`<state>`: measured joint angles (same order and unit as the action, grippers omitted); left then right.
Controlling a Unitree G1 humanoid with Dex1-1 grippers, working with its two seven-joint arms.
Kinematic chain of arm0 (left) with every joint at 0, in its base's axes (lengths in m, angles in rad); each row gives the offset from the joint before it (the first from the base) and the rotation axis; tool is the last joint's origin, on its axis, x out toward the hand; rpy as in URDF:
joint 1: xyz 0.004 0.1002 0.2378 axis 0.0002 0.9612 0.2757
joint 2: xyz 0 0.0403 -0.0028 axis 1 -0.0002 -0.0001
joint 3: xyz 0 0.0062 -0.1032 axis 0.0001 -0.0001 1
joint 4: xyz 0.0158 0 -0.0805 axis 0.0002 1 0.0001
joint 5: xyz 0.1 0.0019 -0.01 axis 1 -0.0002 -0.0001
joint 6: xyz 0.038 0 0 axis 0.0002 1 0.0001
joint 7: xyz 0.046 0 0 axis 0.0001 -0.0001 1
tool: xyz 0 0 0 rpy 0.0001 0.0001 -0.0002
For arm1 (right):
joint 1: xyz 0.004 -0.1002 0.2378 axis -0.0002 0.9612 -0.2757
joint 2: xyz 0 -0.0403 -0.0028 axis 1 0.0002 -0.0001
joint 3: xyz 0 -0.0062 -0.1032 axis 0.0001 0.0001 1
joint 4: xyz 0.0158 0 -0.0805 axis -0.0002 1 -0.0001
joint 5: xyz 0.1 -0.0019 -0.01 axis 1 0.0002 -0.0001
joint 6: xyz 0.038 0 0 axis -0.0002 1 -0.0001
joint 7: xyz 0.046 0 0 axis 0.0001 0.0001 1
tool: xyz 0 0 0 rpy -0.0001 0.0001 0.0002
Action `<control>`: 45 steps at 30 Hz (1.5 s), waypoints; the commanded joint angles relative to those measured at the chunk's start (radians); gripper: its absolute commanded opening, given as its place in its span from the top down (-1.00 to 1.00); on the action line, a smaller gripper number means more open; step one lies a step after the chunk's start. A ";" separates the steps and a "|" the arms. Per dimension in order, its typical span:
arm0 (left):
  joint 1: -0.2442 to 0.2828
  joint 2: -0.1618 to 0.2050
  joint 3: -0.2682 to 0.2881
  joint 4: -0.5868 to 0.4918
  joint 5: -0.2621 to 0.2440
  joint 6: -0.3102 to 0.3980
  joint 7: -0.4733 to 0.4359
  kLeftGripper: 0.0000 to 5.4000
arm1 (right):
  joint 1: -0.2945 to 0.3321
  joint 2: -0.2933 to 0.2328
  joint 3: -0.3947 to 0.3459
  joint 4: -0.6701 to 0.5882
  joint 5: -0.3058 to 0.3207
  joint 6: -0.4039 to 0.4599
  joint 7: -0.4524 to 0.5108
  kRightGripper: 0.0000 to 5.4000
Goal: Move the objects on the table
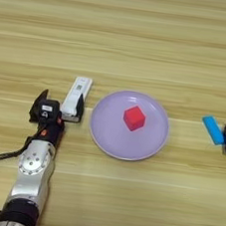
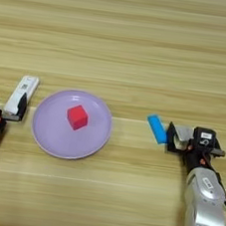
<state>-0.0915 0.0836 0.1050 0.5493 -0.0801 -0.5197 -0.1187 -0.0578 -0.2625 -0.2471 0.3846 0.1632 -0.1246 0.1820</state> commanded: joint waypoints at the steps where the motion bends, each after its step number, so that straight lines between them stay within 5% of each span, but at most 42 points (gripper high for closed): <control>1: 0.000 0.002 0.001 0.005 0.005 0.003 0.001 -1.00 | 0.017 0.009 0.018 0.036 -0.008 0.043 0.009 -0.99; 10: 0.000 0.001 0.001 0.004 0.006 0.003 0.002 -1.00 | -0.003 0.005 0.017 0.122 -0.005 0.097 0.007 -0.99; 37: -0.004 0.000 0.001 0.007 0.004 0.004 0.002 -1.00 | 0.007 0.001 0.035 0.096 -0.008 0.122 0.010 0.08; 45: -0.002 -0.001 0.000 0.005 0.005 0.005 0.003 -1.00 | 0.014 0.000 0.038 0.076 -0.005 0.125 0.010 0.09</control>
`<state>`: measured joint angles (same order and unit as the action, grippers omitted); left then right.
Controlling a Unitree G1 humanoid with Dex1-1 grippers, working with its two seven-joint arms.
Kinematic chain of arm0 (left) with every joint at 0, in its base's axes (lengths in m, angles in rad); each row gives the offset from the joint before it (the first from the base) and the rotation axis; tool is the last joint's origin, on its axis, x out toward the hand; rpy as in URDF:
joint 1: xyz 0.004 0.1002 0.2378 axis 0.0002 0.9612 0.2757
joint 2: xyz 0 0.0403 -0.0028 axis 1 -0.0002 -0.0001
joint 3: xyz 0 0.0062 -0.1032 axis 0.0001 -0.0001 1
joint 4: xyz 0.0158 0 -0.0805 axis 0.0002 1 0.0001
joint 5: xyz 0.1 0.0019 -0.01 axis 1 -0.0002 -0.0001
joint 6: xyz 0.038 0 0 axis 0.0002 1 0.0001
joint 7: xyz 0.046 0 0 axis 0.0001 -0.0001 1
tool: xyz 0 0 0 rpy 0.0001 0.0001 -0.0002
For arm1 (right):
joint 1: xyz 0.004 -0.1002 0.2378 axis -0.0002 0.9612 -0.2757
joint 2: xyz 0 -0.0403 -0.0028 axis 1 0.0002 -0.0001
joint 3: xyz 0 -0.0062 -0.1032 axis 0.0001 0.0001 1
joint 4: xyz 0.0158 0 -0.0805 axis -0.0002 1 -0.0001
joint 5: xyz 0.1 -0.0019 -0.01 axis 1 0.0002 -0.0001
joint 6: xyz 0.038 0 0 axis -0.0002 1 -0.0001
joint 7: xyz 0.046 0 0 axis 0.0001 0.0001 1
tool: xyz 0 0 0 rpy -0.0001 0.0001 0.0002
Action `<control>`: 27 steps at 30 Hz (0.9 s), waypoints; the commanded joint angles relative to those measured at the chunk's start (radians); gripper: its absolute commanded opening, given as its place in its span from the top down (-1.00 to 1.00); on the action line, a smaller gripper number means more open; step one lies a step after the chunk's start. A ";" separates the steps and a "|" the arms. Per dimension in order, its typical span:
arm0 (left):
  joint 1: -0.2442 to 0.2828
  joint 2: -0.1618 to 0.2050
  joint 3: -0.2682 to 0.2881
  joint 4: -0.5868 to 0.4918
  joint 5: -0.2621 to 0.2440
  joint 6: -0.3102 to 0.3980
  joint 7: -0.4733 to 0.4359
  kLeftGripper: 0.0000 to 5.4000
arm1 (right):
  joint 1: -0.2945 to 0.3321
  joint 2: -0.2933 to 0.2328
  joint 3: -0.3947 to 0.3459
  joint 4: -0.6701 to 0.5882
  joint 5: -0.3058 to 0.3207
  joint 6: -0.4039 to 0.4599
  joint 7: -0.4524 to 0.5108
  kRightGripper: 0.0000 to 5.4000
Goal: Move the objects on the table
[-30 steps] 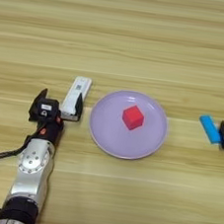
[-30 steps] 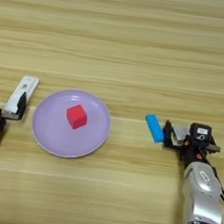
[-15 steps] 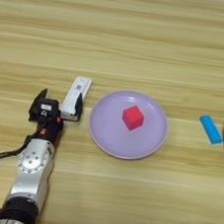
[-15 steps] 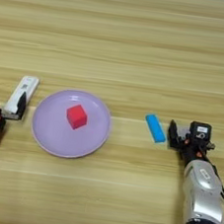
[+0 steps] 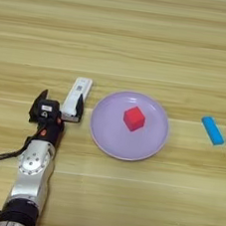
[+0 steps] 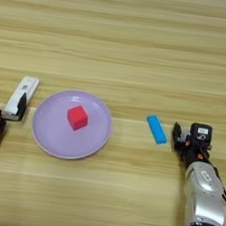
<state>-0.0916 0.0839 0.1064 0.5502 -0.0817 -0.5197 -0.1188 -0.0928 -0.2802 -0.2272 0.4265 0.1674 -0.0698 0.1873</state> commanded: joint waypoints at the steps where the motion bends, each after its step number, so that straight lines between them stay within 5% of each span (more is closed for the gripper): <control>1: -0.002 -0.002 -0.001 0.004 0.007 0.005 0.003 -1.00 | 0.049 0.018 0.019 0.032 -0.009 0.070 0.005 0.09; 13: 0.000 -0.001 -0.002 0.001 0.007 0.005 0.003 -1.00 | 0.090 0.024 0.068 -0.210 -0.034 0.120 -0.015 0.09; 27: -0.006 0.000 -0.001 0.011 0.007 0.003 0.003 -1.00 | 0.065 0.046 0.126 -0.420 -0.083 0.208 -0.053 0.09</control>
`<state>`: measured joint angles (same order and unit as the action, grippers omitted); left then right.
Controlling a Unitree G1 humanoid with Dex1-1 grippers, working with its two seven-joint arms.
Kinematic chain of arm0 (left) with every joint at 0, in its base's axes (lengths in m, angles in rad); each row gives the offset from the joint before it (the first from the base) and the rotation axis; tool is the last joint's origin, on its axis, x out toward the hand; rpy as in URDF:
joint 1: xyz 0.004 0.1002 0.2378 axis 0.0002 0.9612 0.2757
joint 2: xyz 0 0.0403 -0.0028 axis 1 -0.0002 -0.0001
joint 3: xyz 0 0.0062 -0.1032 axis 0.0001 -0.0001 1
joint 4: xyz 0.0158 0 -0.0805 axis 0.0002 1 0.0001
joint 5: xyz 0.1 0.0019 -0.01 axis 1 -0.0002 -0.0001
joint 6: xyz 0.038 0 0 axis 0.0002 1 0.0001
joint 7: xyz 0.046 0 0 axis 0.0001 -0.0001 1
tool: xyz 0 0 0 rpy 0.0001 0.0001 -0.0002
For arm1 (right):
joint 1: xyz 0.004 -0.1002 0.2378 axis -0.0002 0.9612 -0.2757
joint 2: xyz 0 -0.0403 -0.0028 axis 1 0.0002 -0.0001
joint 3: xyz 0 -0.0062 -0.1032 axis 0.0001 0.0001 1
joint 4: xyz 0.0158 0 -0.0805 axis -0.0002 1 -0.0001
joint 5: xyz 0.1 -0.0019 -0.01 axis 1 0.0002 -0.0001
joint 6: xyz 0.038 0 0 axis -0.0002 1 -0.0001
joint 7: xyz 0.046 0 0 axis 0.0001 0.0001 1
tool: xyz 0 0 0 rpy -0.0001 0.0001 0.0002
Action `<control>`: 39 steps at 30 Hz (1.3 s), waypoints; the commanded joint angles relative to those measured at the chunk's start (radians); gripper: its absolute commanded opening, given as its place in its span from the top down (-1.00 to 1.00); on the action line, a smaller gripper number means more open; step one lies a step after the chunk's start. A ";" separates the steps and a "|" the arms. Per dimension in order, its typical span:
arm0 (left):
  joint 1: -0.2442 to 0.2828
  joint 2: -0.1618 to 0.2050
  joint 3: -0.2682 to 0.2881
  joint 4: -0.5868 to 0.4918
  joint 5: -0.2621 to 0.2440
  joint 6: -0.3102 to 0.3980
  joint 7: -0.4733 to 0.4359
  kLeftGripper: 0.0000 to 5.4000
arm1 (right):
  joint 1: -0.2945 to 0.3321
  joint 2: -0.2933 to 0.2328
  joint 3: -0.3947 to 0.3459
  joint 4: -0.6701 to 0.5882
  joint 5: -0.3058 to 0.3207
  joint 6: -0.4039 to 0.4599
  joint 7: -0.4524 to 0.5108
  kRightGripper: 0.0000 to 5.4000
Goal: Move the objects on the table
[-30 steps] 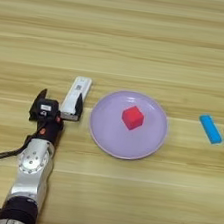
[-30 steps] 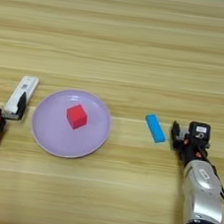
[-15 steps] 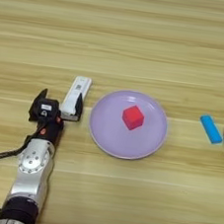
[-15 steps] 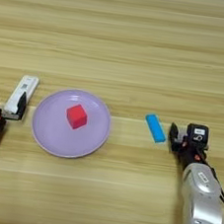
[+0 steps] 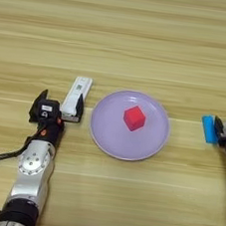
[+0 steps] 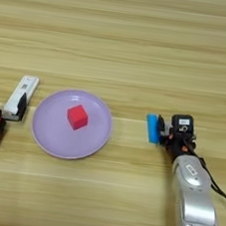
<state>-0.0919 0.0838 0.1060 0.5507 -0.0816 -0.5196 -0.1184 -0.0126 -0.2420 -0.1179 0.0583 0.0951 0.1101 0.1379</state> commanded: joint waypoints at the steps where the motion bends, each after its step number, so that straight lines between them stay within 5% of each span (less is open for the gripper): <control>1: -0.008 0.000 0.000 0.013 0.007 0.002 0.002 -1.00 | -0.017 0.015 0.027 -0.065 -0.015 0.034 -0.002 0.09; 13: -0.013 0.000 0.000 0.023 0.007 -0.001 0.002 -1.00 | -0.080 0.129 0.228 -0.067 -0.082 0.045 0.025 0.09; 39: -0.016 -0.003 -0.002 0.027 0.009 -0.002 0.006 -1.00 | -0.104 0.185 0.318 0.024 -0.111 -0.008 0.072 0.09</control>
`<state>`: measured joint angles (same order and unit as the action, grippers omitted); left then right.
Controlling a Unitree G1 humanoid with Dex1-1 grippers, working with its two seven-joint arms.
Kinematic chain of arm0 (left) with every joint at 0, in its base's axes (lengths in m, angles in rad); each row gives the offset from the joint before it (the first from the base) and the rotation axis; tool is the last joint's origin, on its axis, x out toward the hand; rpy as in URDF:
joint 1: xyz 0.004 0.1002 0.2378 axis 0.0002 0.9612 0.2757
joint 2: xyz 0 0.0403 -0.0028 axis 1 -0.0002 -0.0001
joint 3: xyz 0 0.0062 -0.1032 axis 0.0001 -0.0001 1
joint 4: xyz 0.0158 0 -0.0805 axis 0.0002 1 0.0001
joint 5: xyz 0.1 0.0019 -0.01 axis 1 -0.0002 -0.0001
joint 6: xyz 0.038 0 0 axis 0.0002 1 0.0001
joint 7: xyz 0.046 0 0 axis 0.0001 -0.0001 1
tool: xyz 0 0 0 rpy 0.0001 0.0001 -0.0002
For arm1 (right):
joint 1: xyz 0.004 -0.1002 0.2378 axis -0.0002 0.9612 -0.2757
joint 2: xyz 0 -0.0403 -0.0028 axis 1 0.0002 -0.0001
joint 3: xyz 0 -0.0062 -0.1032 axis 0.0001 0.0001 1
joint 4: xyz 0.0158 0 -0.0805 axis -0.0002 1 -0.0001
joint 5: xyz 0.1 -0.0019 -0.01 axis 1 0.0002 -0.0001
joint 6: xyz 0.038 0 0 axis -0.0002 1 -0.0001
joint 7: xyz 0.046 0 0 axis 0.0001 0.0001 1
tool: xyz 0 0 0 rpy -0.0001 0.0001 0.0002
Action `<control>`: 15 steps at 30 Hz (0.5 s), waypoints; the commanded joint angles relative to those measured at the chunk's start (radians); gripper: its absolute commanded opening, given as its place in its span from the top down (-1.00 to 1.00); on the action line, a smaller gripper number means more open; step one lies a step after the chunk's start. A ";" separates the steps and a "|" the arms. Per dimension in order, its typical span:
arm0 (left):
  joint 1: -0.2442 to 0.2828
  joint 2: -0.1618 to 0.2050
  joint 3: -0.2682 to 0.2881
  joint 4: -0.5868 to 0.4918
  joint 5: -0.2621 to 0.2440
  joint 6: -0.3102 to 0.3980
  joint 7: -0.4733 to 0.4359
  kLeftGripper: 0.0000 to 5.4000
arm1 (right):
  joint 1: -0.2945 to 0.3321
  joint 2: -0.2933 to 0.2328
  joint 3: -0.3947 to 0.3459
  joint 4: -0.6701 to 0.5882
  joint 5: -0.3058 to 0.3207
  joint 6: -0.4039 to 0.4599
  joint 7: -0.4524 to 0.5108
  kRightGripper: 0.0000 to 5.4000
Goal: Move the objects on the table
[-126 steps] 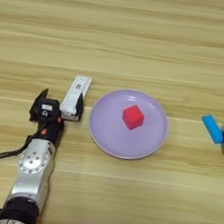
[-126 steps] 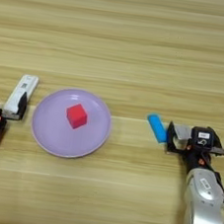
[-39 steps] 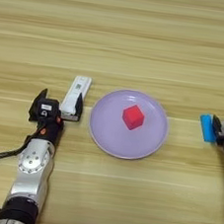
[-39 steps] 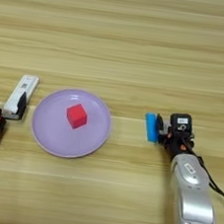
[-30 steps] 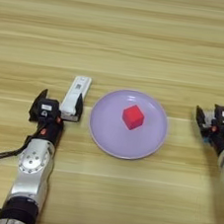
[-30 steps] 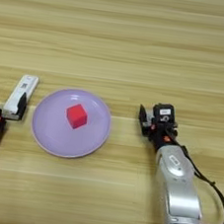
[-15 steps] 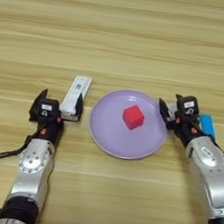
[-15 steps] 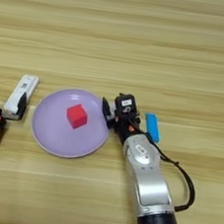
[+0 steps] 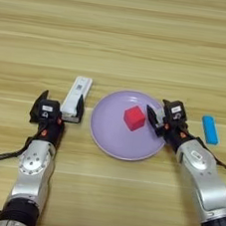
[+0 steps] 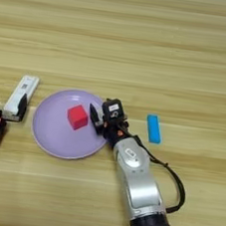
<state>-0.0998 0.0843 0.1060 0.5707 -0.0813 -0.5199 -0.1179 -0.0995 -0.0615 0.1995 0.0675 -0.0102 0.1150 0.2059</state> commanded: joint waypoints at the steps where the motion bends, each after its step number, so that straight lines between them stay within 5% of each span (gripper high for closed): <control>1: -0.009 -0.004 -0.002 0.006 0.010 -0.002 0.006 -1.00 | -0.018 0.004 0.000 0.019 -0.006 -0.014 0.005 0.09; 13: -0.010 -0.005 -0.003 0.009 0.010 -0.003 0.007 -1.00 | -0.018 0.005 0.006 0.026 -0.006 -0.023 0.012 0.09; 15: -0.009 -0.005 -0.002 0.009 0.010 -0.003 0.007 -1.00 | -0.017 0.005 0.007 0.025 -0.003 -0.024 0.014 -0.07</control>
<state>-0.1006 0.0835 0.1055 0.5713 -0.0799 -0.5199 -0.1164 -0.1082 -0.0612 0.2051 0.0918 -0.0118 0.0978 0.2108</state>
